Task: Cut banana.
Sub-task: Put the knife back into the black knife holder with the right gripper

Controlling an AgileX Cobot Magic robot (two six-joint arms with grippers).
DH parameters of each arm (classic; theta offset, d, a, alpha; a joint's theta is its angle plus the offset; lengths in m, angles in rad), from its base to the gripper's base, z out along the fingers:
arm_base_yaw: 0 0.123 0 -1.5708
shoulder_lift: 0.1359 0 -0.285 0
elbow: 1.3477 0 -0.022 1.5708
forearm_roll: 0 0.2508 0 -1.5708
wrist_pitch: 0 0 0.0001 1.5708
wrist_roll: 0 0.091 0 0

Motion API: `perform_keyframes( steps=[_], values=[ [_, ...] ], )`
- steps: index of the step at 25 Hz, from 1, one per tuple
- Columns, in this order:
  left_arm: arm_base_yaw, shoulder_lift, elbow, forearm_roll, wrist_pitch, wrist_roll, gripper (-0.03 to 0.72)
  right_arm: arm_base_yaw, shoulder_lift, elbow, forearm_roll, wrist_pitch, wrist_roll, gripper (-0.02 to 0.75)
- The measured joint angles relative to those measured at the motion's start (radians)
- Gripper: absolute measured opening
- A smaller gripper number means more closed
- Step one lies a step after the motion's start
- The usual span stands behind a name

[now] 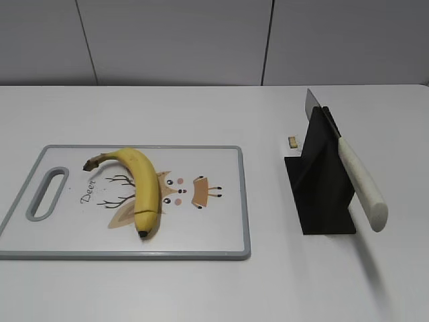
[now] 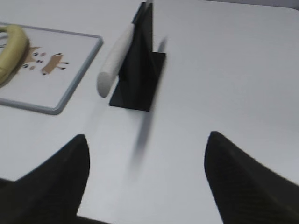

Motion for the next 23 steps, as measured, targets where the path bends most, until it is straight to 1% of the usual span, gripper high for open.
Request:
perform_keyframes(
  steps=[4, 5, 7, 23],
  values=[
    [0.000, 0.000, 0.000, 0.000, 0.000, 0.000, 0.553, -0.170, 0.000, 0.000, 0.001, 0.000, 0.000, 0.591],
    [0.000, 0.000, 0.000, 0.000, 0.000, 0.000, 0.553, -0.197, 0.000, 0.000, 0.001, 0.000, 0.000, 0.591],
    [0.000, 0.000, 0.000, 0.000, 0.000, 0.000, 0.553, -0.222, 0.000, 0.000, 0.001, 0.000, 0.000, 0.591],
    [0.000, 0.000, 0.000, 0.000, 0.000, 0.000, 0.553, -0.228, 0.000, 0.000, 0.002, -0.001, 0.000, 0.590]
  ],
)
